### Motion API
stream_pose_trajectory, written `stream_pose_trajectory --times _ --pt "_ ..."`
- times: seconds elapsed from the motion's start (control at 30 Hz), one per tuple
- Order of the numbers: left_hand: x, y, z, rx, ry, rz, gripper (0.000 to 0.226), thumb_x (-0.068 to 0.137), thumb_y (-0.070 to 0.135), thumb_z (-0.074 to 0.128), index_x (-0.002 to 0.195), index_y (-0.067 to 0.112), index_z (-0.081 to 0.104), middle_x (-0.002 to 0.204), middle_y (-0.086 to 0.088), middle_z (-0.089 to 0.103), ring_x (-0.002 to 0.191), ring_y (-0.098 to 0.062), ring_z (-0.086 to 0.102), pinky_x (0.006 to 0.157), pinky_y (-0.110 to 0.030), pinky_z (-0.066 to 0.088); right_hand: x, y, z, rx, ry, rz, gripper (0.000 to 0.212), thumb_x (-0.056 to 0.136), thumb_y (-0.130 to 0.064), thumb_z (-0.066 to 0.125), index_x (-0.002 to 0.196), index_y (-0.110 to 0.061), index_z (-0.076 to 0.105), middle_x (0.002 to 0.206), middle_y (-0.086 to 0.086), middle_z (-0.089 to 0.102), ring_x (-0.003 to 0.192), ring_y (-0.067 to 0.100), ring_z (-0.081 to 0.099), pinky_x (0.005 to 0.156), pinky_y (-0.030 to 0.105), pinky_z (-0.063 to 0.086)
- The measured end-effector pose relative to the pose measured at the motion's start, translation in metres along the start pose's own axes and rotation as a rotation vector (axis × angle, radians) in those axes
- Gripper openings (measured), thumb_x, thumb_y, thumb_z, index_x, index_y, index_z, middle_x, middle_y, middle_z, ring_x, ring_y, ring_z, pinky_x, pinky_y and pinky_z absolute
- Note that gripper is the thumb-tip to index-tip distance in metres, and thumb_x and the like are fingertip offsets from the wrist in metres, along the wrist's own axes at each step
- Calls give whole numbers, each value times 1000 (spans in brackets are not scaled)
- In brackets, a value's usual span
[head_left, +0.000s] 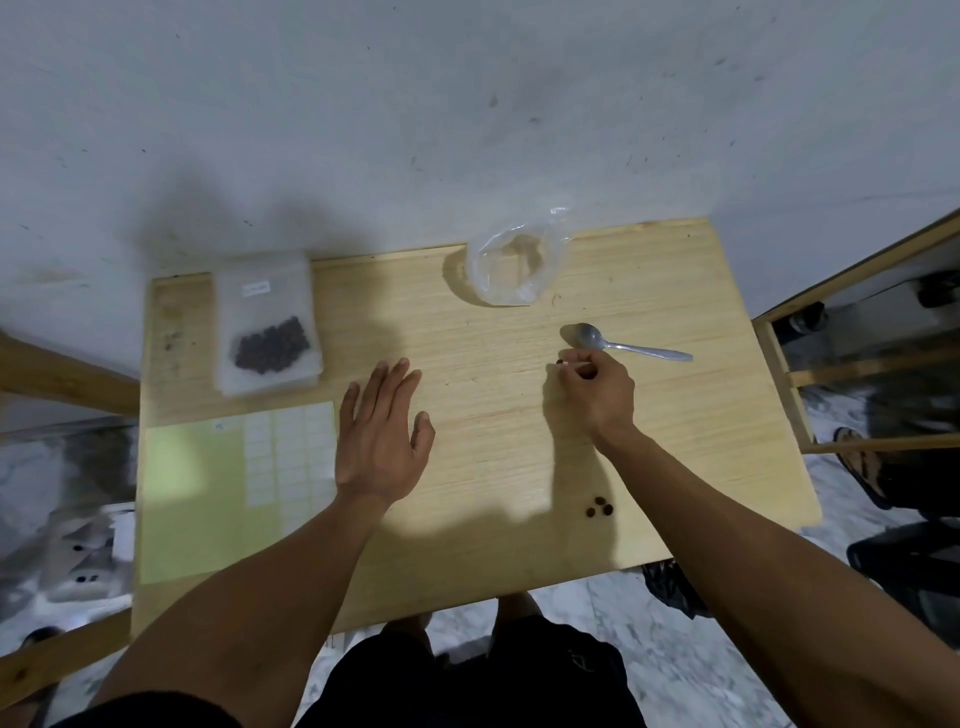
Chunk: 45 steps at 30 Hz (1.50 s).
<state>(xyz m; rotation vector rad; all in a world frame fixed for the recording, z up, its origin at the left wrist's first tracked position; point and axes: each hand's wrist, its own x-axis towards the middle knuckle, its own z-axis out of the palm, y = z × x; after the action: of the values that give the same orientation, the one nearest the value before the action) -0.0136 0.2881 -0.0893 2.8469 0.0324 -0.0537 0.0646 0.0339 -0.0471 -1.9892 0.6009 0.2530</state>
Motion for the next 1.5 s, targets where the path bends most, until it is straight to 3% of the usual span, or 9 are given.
stream_pose_trajectory --times 0.27,0.43,0.63,0.77,0.93,1.1,1.23,1.37,1.5 --pt "-1 -1 0 -2 3 2 53 96 36 39 147 18 39 158 2 31 150 -16 17 122 -47 13 7 -1 14 -116 20 -66 14 89 -10 59 100 -8 66 91 3 68 85 14 62 80 19 45" --pt "-1 -1 1 -1 4 -1 54 96 36 38 147 19 39 158 2 31 150 -16 18 122 -47 14 10 -5 14 24 -39 98 20 93 -13 47 79 -9 60 73 -6 62 70 8 57 61 19 41" --pt "0 0 0 5 -4 0 54 96 38 35 146 20 38 158 2 31 149 -17 19 122 -48 15 -7 2 -3 -38 -86 18 27 95 -20 51 78 -3 65 73 2 65 72 16 60 72 31 50" --pt "0 -2 -2 18 -21 12 53 96 38 34 145 19 39 157 0 33 149 -20 21 121 -49 17 -30 14 -25 216 -117 102 22 97 -7 52 79 -11 65 72 2 65 67 12 58 66 24 49" --pt "0 -3 1 6 -32 20 51 97 36 39 145 18 38 158 -1 32 149 -23 20 121 -49 16 -62 39 -60 141 -130 77 32 98 -2 48 83 -19 70 71 -2 63 65 9 54 62 17 47" --pt "2 1 4 -5 -32 -1 50 97 28 47 145 16 38 158 -3 30 150 -24 16 121 -51 13 -89 81 -83 -93 -107 53 19 95 -26 61 94 -9 68 95 8 70 90 24 63 79 40 54" --pt "0 11 6 -61 -12 -51 51 96 23 49 145 15 39 158 -4 31 150 -25 18 120 -51 12 -115 91 -73 -2 -57 70 28 83 -27 77 106 -15 66 98 2 66 87 11 62 66 17 49" --pt "-3 9 7 -55 7 -23 53 92 19 56 143 11 45 154 -9 39 146 -31 26 117 -55 20 -121 93 -49 -14 9 52 37 77 -22 83 107 -12 64 96 3 65 88 11 62 74 16 48" --pt "-5 3 7 -51 3 21 53 91 18 57 142 10 46 153 -11 40 146 -33 28 116 -56 23 -120 96 -25 -181 119 4 13 88 -6 66 101 -3 64 102 10 62 84 13 60 71 6 45"
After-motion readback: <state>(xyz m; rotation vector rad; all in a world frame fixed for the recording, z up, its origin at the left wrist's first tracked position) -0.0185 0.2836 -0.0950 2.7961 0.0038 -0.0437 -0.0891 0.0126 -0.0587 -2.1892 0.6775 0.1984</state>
